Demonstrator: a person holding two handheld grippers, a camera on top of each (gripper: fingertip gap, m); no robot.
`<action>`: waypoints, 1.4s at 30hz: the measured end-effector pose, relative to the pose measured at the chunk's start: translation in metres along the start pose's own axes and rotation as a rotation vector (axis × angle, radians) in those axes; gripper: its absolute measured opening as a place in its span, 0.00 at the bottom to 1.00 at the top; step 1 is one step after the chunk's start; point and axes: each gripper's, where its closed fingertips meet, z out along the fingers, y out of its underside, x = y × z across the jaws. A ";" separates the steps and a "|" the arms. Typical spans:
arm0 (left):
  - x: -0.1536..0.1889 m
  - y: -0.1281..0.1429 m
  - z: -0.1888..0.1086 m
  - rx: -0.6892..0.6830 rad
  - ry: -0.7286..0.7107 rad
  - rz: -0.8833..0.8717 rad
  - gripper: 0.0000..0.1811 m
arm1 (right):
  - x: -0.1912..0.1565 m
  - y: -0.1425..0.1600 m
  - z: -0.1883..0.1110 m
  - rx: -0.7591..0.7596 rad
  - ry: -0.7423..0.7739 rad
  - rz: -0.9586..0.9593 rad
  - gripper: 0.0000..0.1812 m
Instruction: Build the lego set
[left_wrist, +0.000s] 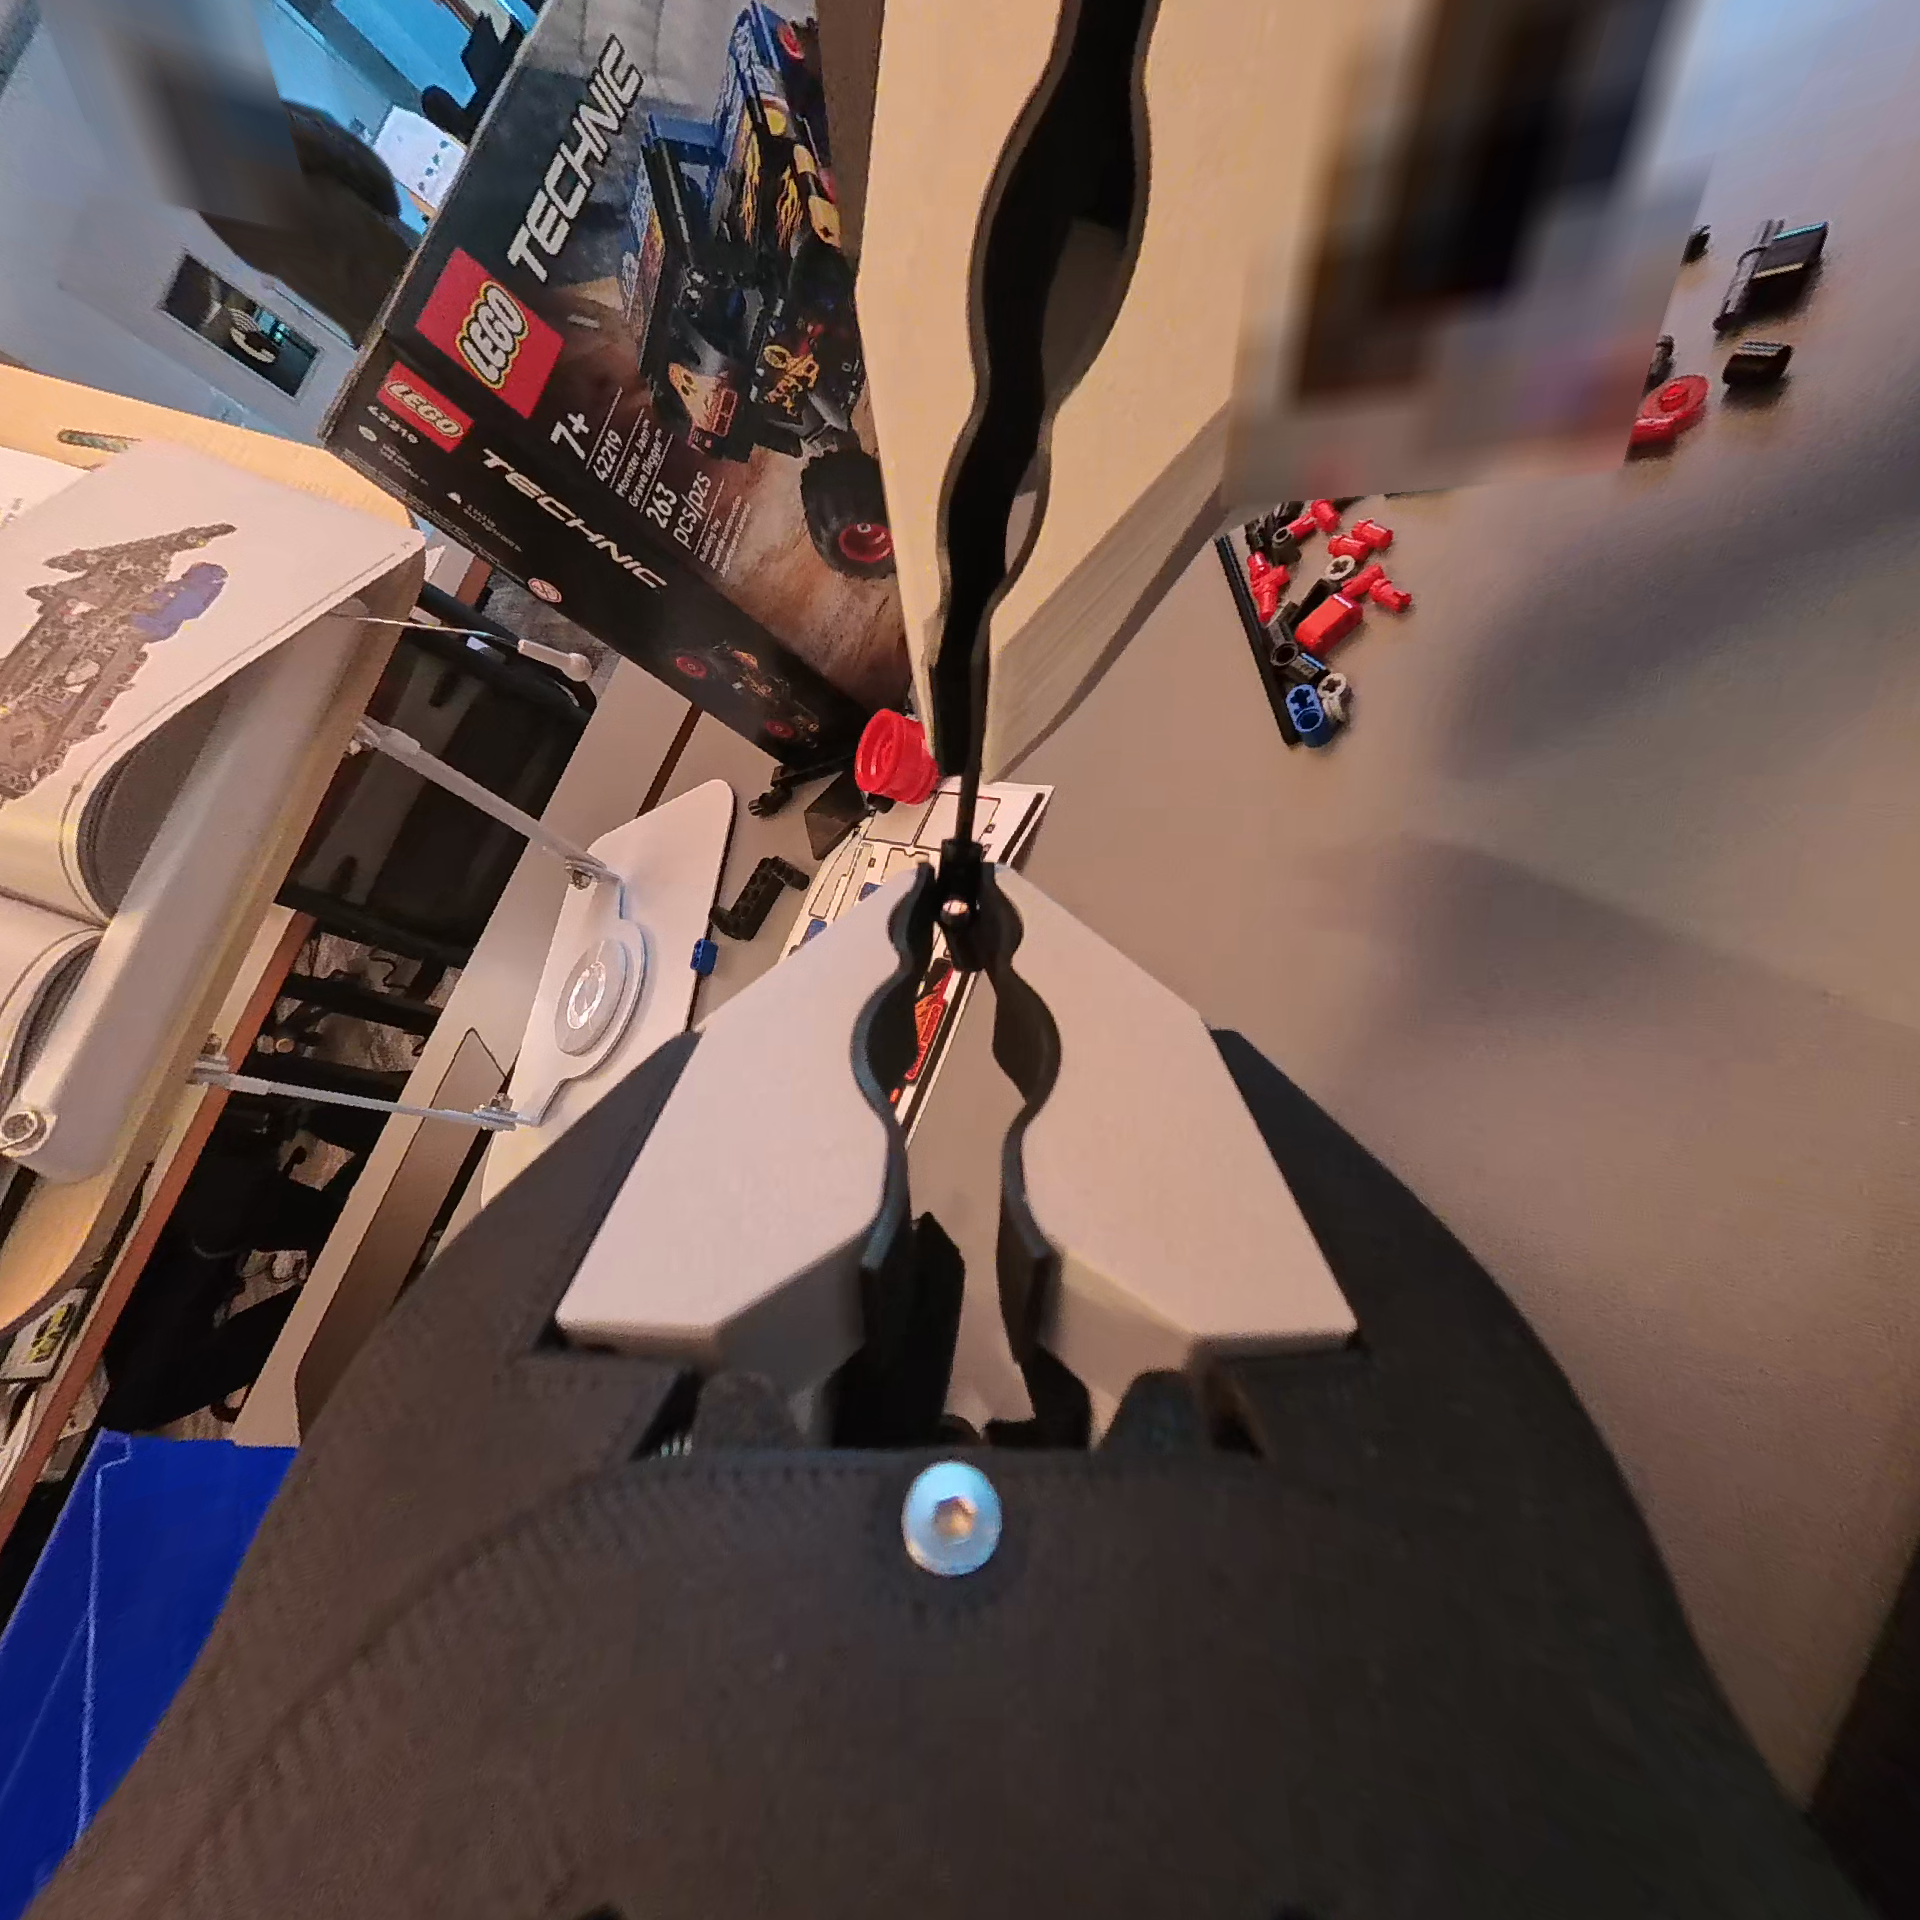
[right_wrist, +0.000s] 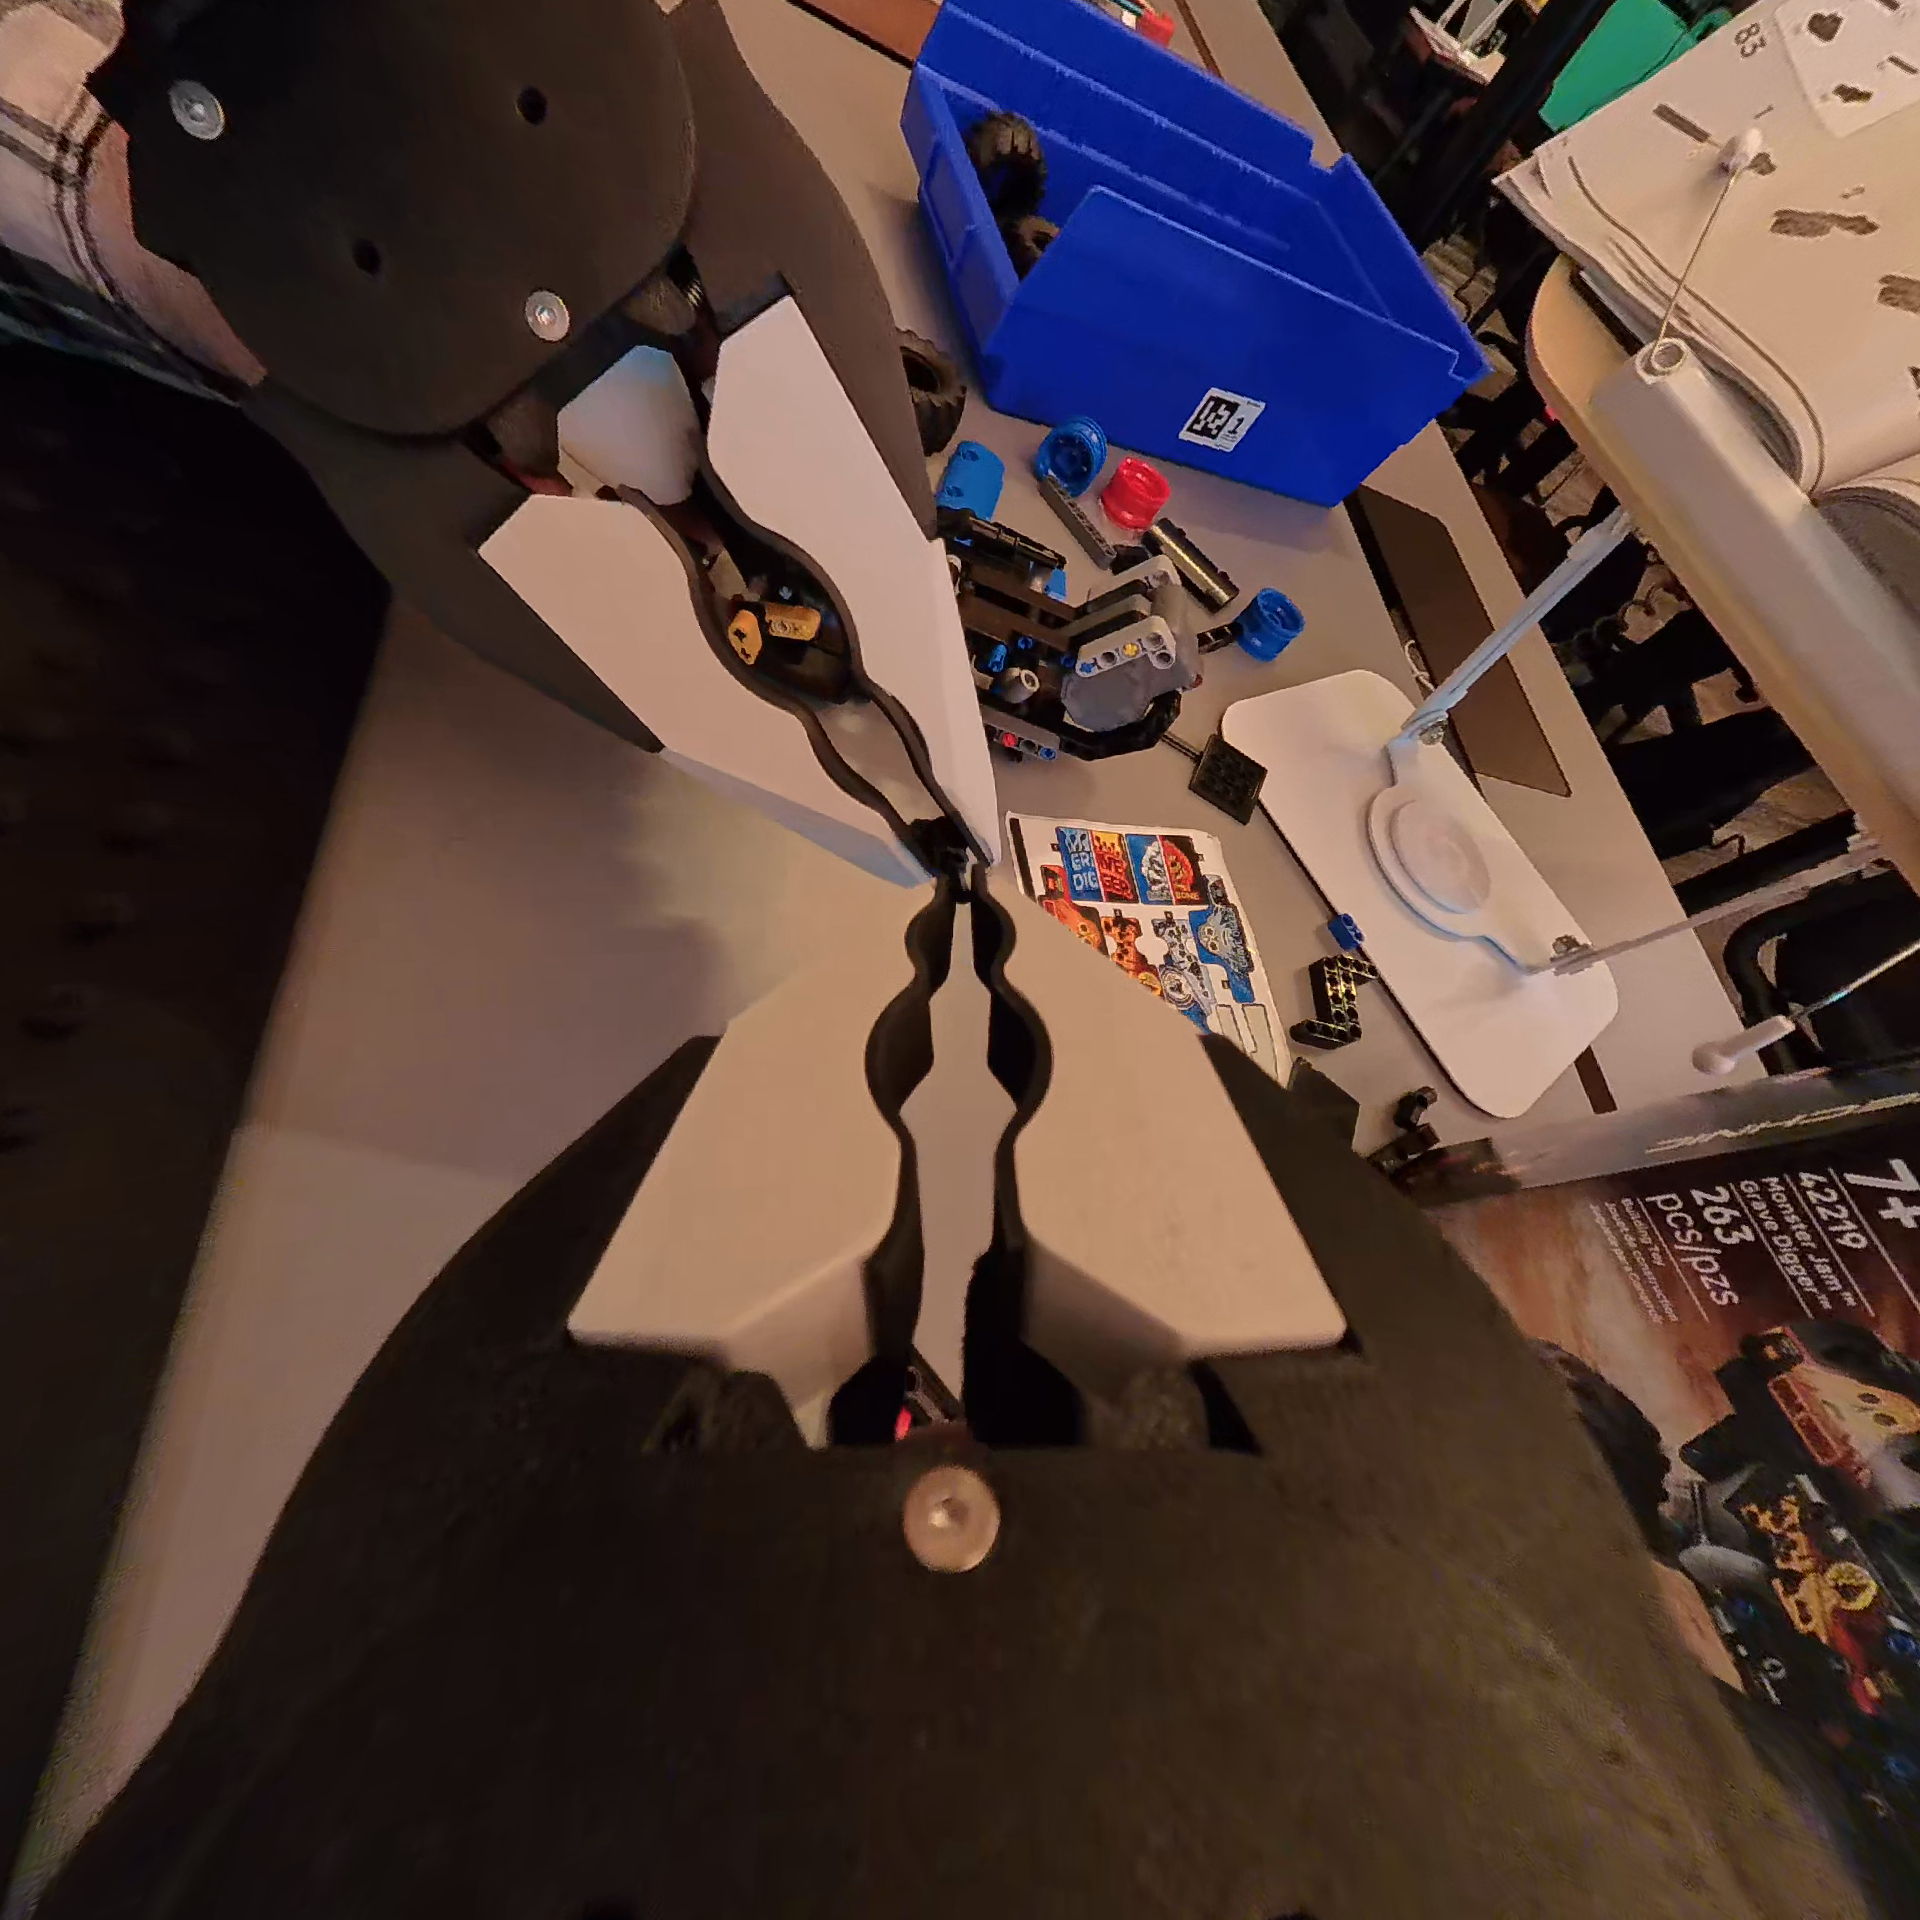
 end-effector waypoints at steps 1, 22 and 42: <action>0.000 0.000 0.000 -0.004 0.001 0.002 0.03 | 0.001 0.000 0.000 -0.002 0.009 -0.007 0.01; -0.008 -0.007 0.001 0.035 -0.022 -0.018 0.04 | 0.009 -0.003 -0.005 0.055 0.028 0.030 0.00; -0.008 -0.002 0.006 0.023 -0.020 -0.018 0.03 | 0.011 0.002 -0.001 0.013 0.057 -0.009 0.04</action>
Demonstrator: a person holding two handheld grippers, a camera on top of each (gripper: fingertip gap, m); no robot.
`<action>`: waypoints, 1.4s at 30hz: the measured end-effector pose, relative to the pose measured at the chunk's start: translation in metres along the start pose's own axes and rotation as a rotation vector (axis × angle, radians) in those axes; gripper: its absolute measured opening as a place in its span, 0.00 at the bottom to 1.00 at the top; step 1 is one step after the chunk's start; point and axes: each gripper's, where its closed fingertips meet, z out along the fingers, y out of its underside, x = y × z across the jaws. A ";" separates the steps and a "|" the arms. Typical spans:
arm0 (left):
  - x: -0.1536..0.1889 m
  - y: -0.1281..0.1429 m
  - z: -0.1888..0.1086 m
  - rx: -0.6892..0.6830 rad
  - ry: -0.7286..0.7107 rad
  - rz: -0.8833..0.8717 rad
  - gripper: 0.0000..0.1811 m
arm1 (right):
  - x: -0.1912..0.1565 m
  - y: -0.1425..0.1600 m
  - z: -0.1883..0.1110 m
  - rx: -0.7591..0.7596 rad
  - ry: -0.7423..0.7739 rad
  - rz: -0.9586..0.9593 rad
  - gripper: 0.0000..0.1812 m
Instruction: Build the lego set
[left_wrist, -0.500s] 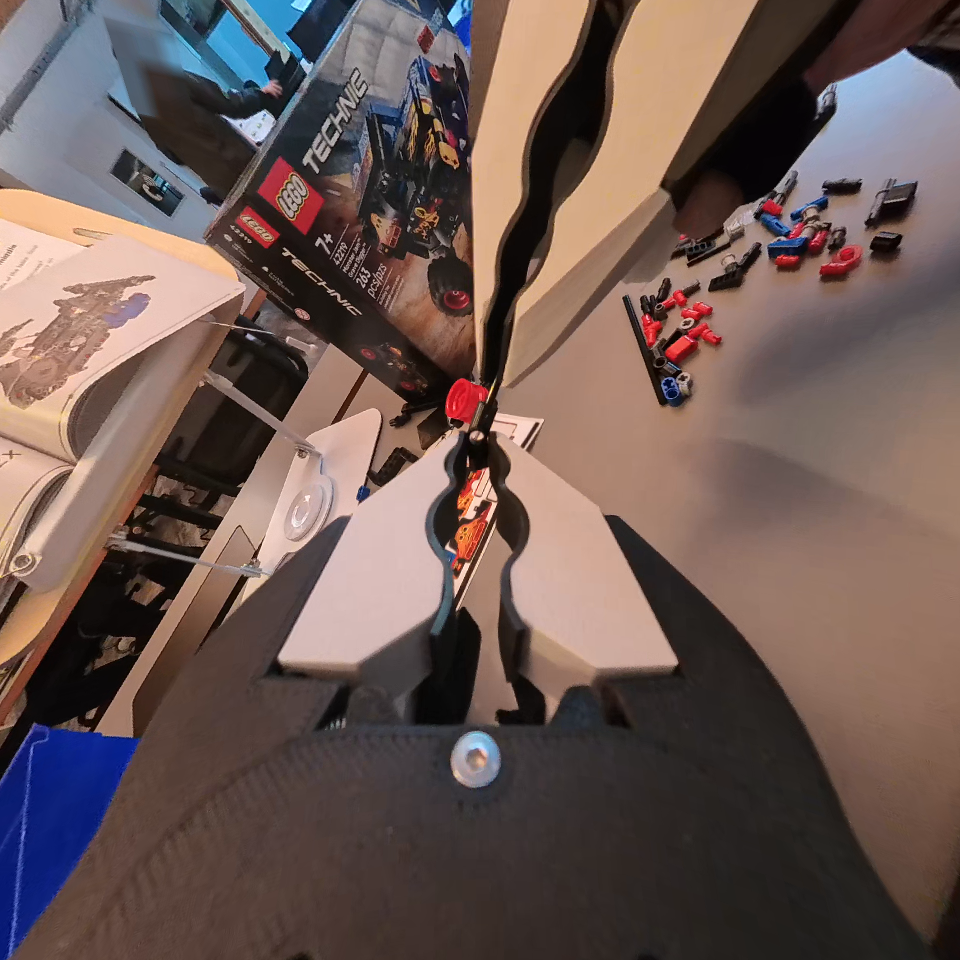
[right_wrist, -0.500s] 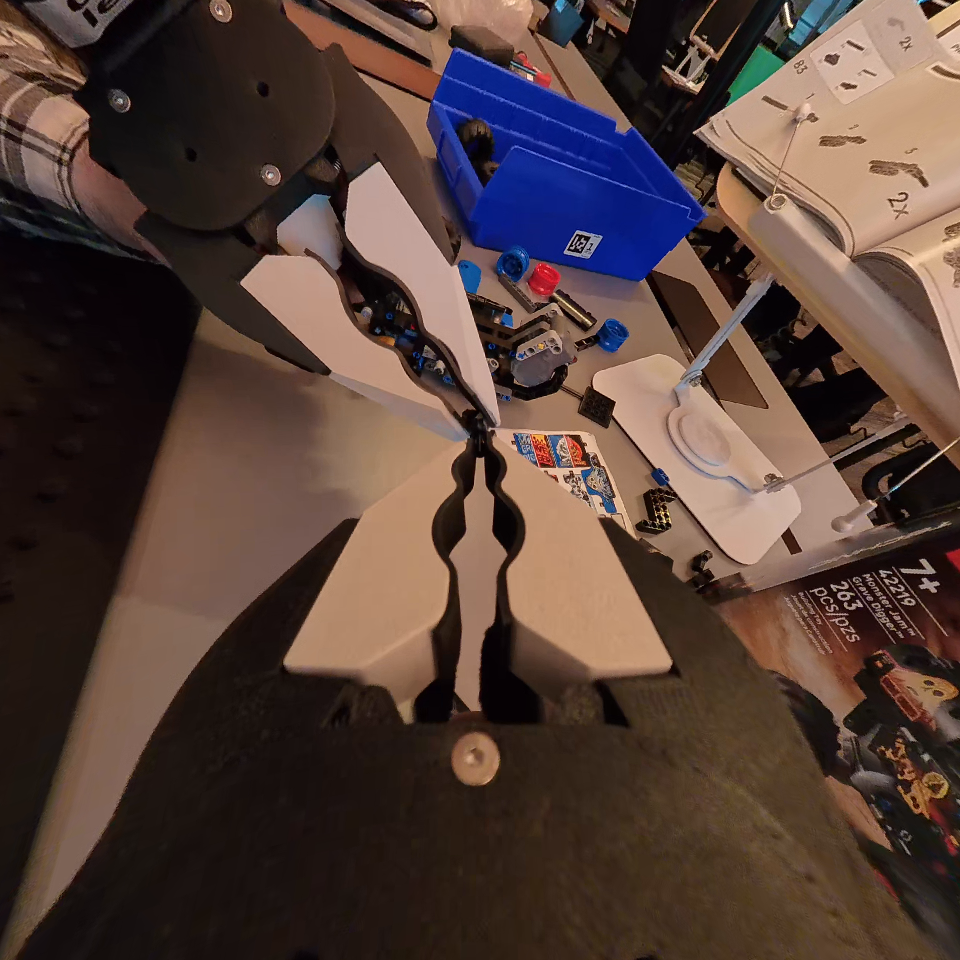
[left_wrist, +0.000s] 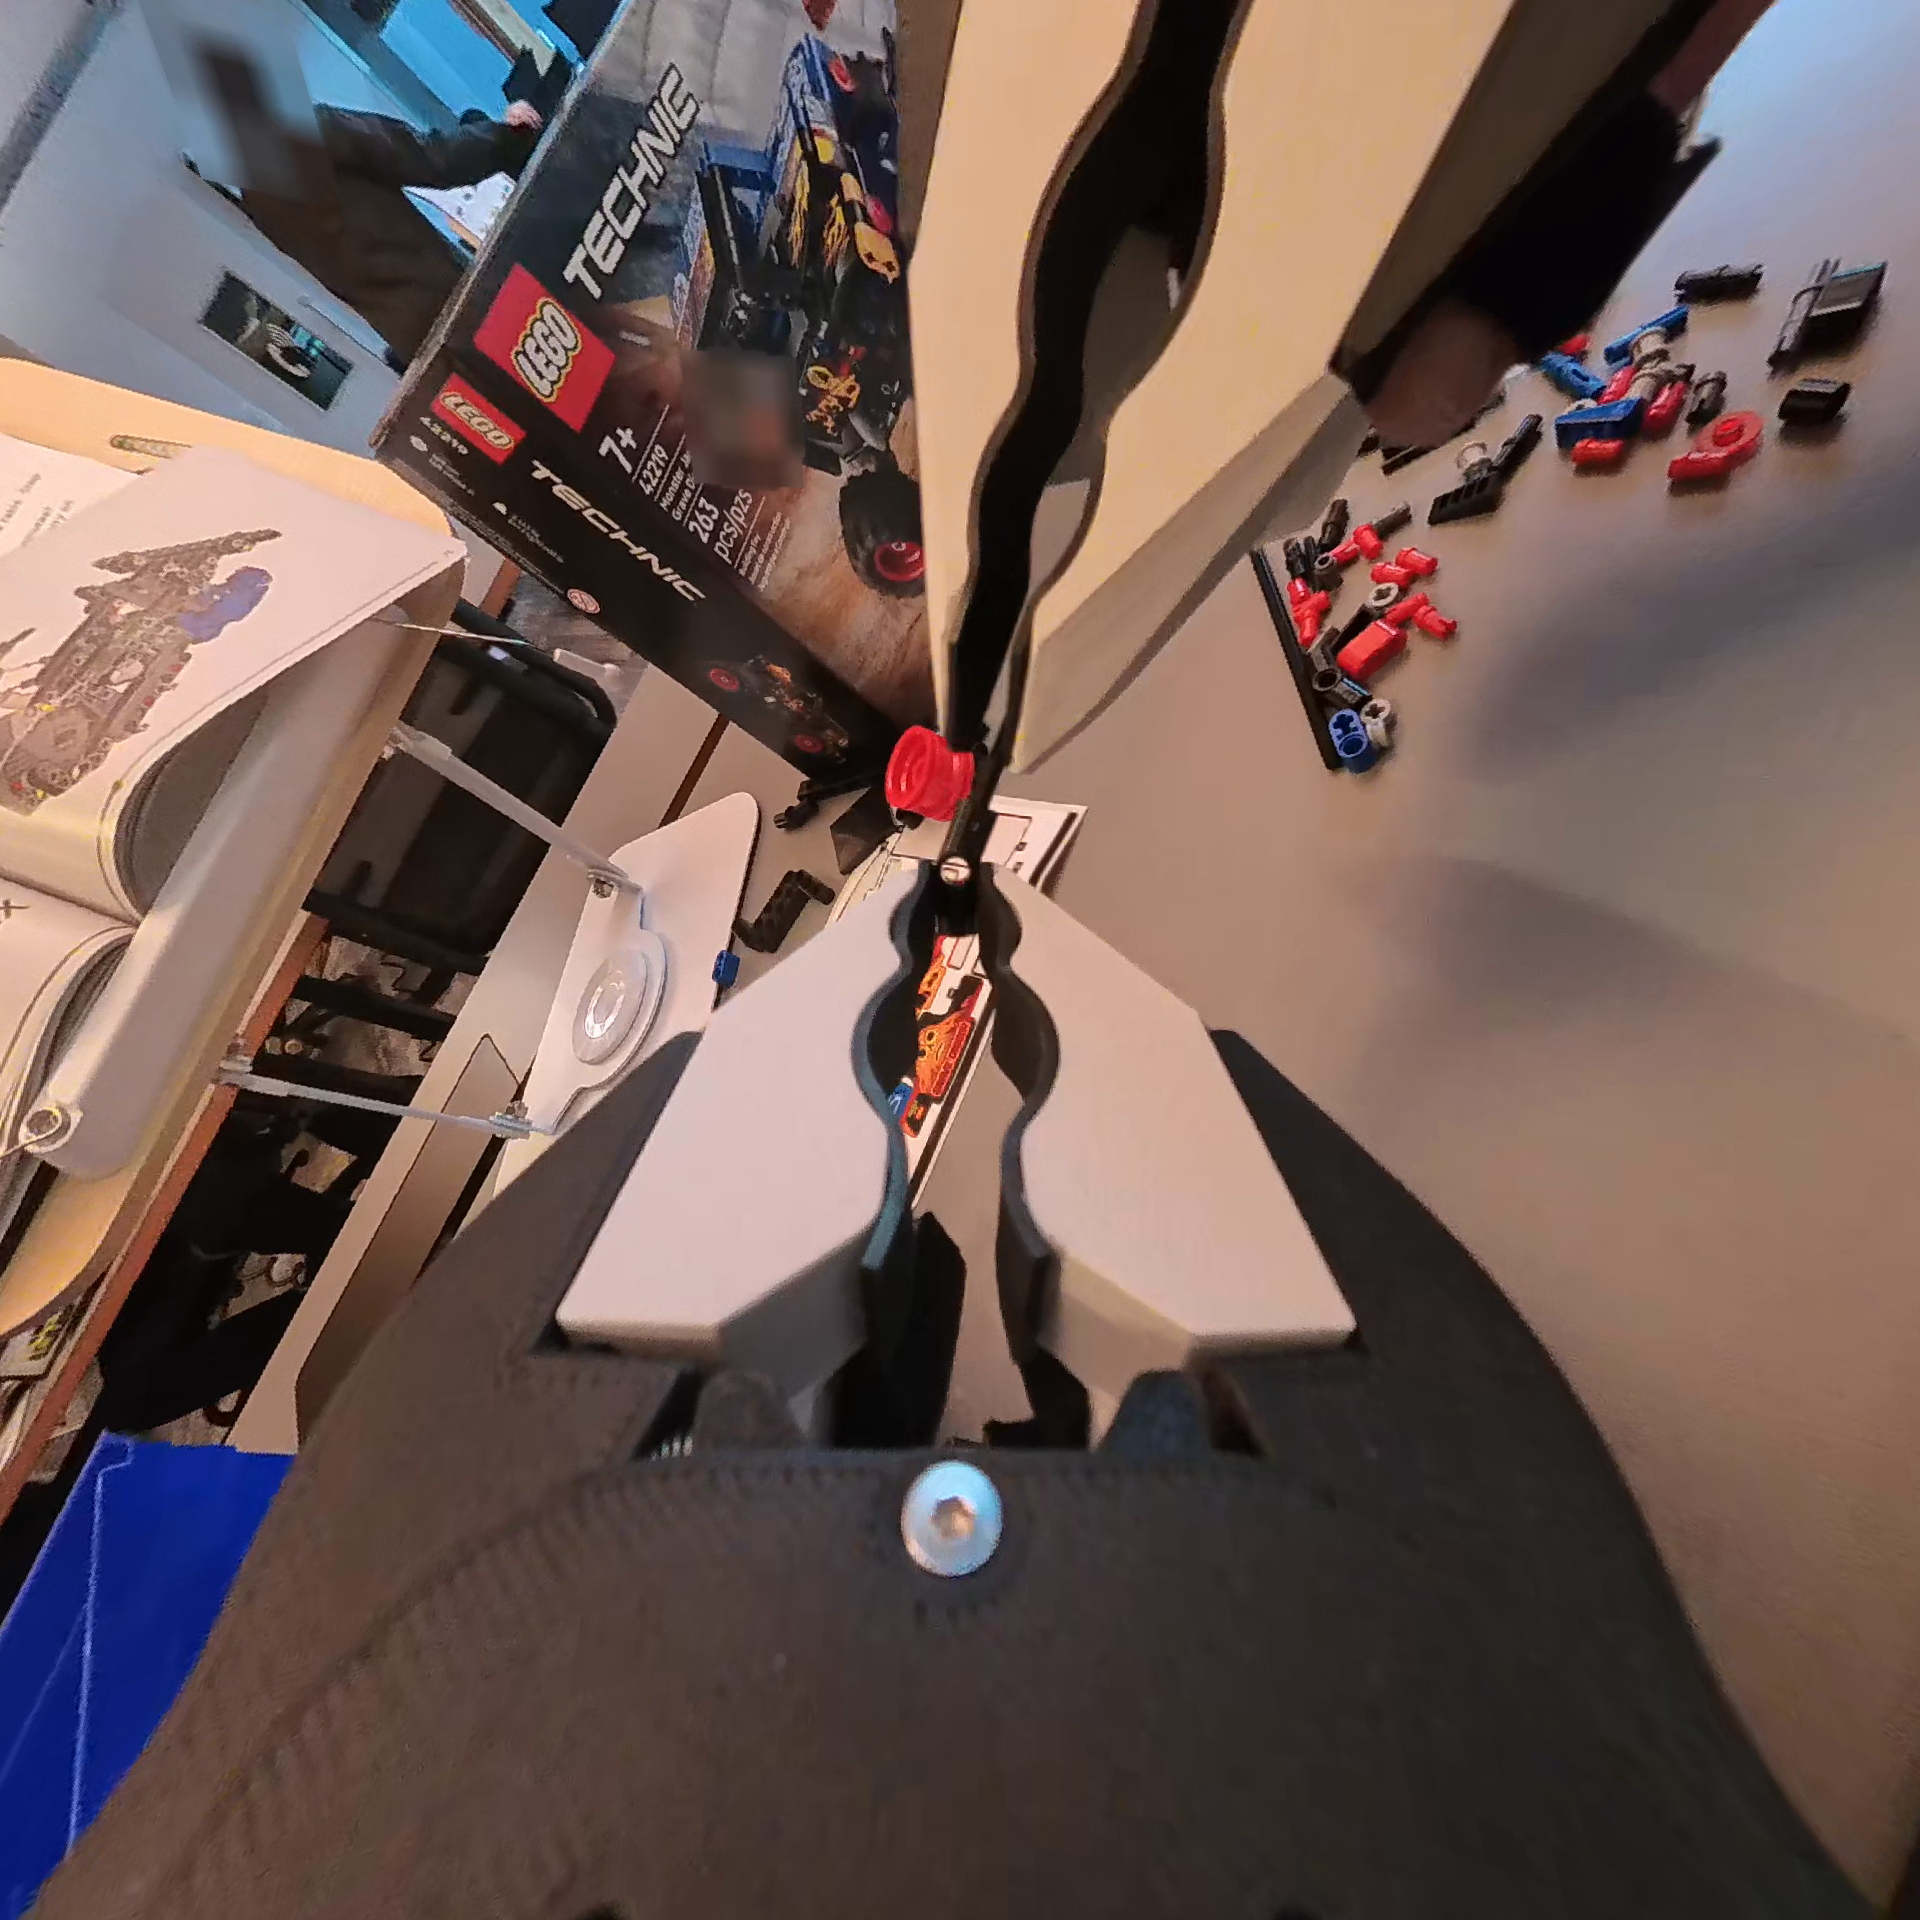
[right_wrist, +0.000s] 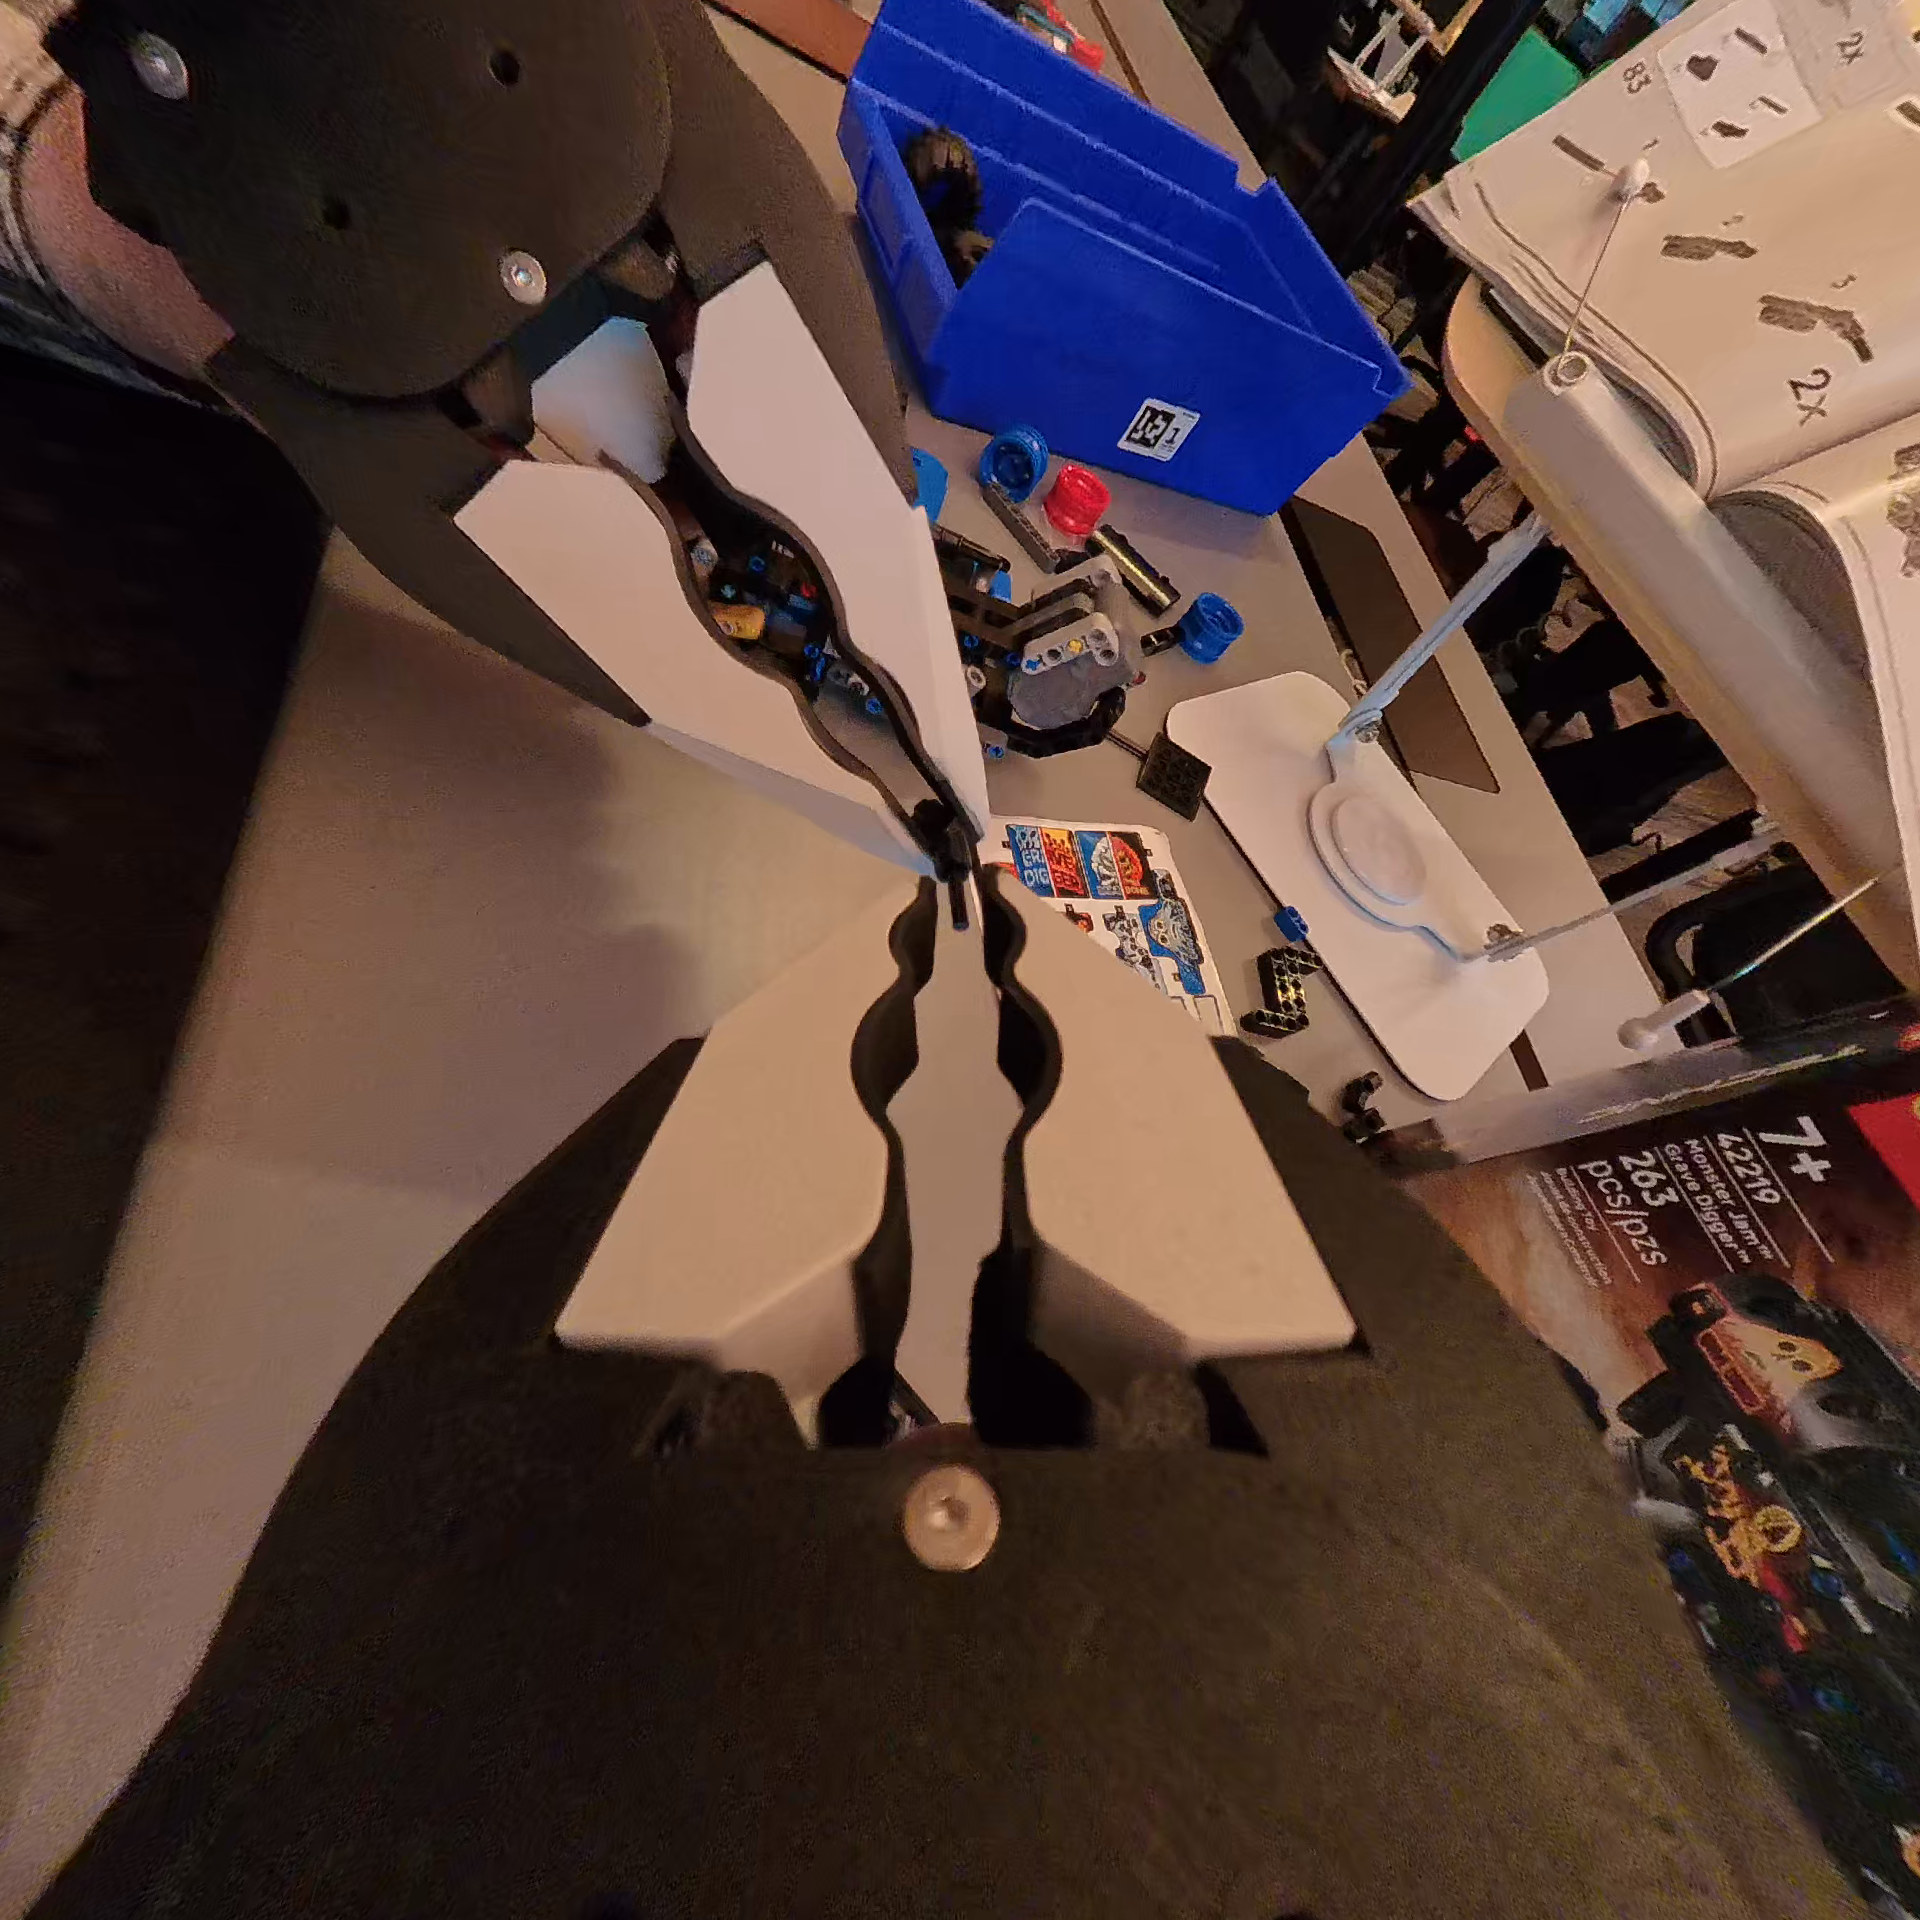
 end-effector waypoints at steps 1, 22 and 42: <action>-0.001 0.000 0.001 -0.002 -0.001 0.003 0.03 | 0.000 0.002 0.001 -0.018 0.005 -0.012 0.04; -0.006 -0.003 -0.004 0.014 -0.004 -0.004 0.03 | 0.001 0.003 0.003 -0.015 0.015 0.000 0.01; -0.004 -0.002 -0.001 0.007 0.006 -0.012 0.03 | 0.000 0.005 0.004 -0.032 0.023 -0.028 0.01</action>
